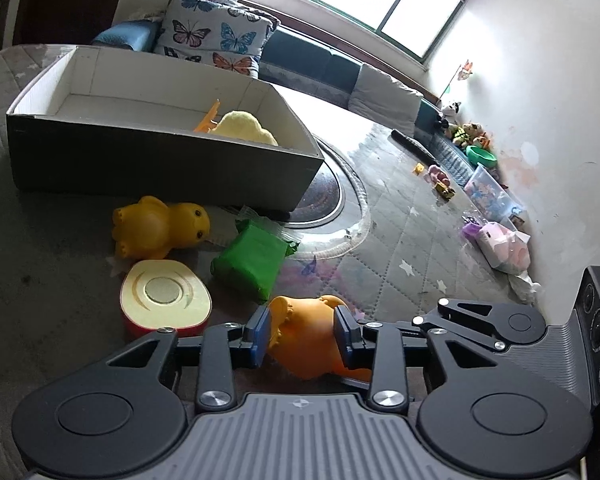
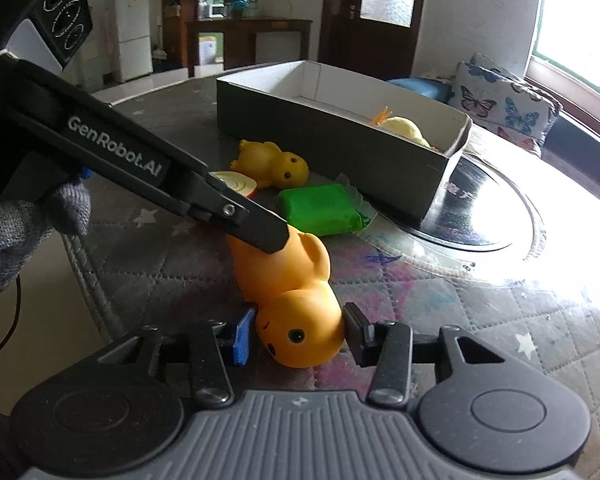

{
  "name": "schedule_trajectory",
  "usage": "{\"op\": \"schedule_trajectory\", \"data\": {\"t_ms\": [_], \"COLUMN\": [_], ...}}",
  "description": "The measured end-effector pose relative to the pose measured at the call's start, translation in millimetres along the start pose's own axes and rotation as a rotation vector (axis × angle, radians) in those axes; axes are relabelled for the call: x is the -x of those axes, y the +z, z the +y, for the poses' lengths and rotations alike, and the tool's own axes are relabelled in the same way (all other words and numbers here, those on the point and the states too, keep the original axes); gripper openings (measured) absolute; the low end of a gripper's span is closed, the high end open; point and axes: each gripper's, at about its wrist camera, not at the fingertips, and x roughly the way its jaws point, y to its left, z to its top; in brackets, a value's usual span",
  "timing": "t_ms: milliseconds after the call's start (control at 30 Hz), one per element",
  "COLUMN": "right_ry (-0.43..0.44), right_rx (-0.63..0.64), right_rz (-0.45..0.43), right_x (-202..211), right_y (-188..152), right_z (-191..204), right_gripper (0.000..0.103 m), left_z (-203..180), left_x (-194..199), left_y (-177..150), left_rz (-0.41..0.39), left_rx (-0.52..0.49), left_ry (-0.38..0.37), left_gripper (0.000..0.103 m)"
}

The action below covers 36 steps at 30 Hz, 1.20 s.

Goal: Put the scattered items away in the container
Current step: 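Close the right gripper on the orange rubber duck and lift it, then carry the orange duck with the right gripper over the box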

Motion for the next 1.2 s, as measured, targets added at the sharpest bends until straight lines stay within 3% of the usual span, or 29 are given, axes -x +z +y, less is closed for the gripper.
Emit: {"op": "schedule_trajectory", "data": {"t_ms": [267, 700, 933, 1200], "right_ry": [0.050, 0.041, 0.010, -0.021], "right_rx": [0.009, 0.016, 0.064, 0.154], "right_rz": [-0.036, -0.049, -0.108, -0.186], "right_x": [0.5, 8.7, 15.3, -3.0], "right_y": [-5.5, -3.0, 26.0, 89.6], "right_z": [-9.9, -12.6, -16.8, -21.4], "right_gripper": [0.046, 0.045, 0.045, 0.045], "left_z": [4.4, -9.2, -14.5, -5.6], "left_x": [-3.3, 3.8, 21.4, 37.0], "left_y": [0.7, 5.3, 32.2, 81.4], "left_rz": [0.005, -0.013, -0.103, -0.214], "left_rx": [0.059, 0.023, -0.015, -0.059], "left_ry": [-0.013, -0.011, 0.006, 0.076], "left_gripper": [0.039, 0.038, 0.037, 0.036]}}
